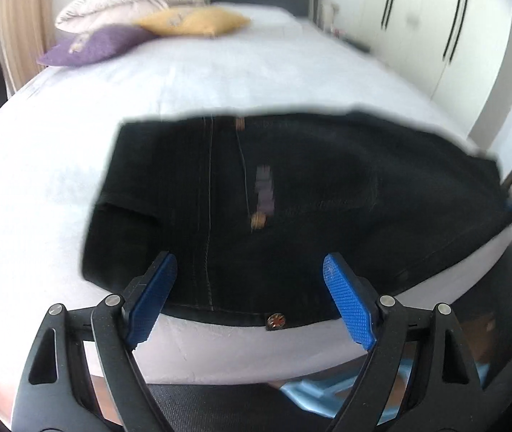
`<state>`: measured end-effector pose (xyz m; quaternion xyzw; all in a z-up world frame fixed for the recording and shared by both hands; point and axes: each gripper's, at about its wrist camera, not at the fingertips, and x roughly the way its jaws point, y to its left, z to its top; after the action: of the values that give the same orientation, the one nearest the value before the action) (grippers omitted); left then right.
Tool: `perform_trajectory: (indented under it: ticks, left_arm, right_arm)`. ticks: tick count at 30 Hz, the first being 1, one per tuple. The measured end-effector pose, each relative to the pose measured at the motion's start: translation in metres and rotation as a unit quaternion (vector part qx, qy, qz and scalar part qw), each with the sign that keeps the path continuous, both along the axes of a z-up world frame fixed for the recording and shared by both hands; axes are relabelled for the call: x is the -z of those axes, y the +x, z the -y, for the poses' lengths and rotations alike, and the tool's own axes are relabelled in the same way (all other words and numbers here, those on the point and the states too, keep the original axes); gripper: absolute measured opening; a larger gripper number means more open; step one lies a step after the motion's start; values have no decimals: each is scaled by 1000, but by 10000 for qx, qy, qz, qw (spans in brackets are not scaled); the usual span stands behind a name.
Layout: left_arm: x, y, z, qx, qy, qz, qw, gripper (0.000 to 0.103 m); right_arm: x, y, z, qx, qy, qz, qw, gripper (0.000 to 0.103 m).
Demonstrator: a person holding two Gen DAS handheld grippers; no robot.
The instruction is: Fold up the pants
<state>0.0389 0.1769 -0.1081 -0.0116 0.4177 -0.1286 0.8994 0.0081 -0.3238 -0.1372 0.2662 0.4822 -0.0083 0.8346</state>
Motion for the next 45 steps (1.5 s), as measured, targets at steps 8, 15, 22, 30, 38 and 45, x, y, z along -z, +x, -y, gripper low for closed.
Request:
perform_trajectory:
  ticks: [8, 15, 22, 30, 38, 45]
  left_arm:
    - [-8, 43, 23, -50, -289, 103, 9995, 84]
    - [18, 20, 1, -140, 3, -328, 9994, 83]
    - [-48, 67, 17, 3, -654, 327, 9973, 83]
    - [12, 144, 60, -11, -111, -597, 9982, 82]
    - [5, 118, 45, 84, -77, -105, 9999, 81]
    - [20, 117, 36, -235, 129, -152, 9995, 81]
  right_arm:
    - [-5, 74, -169, -2329, 1224, 759, 9618, 47]
    - [41, 73, -138, -2081, 1030, 6, 9727, 35]
    - [-17, 128, -164, -2467, 960, 854, 9605, 51]
    - [45, 248, -237, -2652, 2232, 242, 9377, 50]
    - [63, 277, -165, -1402, 1917, 443, 9704, 26]
    - [64, 187, -191, -2155, 2147, 652, 9504, 49]
